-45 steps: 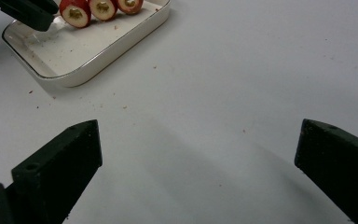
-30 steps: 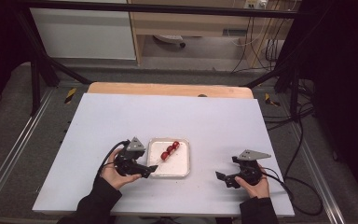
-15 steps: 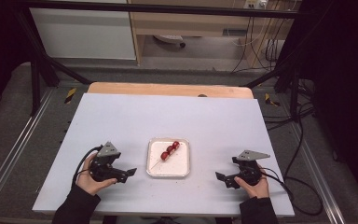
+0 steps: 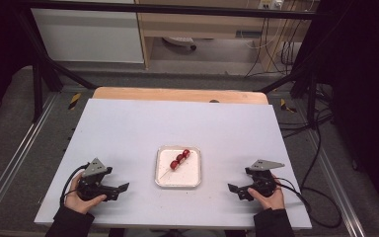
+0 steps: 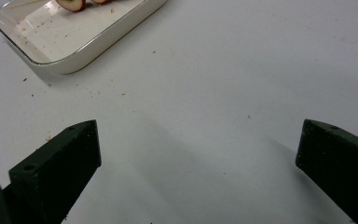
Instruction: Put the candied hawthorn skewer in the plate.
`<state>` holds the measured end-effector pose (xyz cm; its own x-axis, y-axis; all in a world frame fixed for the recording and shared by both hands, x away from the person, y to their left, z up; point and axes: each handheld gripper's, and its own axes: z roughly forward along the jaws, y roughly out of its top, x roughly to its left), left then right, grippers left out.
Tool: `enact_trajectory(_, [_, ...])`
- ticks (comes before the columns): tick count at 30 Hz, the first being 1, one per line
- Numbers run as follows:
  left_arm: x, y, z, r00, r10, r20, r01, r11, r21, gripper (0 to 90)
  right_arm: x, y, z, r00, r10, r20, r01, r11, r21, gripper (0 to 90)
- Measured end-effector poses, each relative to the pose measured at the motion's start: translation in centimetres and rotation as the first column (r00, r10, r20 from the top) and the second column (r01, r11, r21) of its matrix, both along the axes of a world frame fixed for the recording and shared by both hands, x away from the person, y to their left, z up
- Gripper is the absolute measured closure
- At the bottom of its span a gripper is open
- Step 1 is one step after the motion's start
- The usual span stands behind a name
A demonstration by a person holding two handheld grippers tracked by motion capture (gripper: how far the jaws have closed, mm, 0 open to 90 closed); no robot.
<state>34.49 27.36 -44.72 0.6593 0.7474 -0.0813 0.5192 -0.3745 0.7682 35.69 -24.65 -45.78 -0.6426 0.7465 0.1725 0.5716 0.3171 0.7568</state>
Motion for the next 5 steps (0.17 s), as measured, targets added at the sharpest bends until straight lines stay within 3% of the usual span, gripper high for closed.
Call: enact_trajectory(5, [0.1,0.11,-0.14,1.0,0.005,-0.005,-0.005,1.0,-0.001,8.3,0.0,0.01,-0.01,1.0,0.001,-0.005,-0.001,1.0,-0.002,0.6])
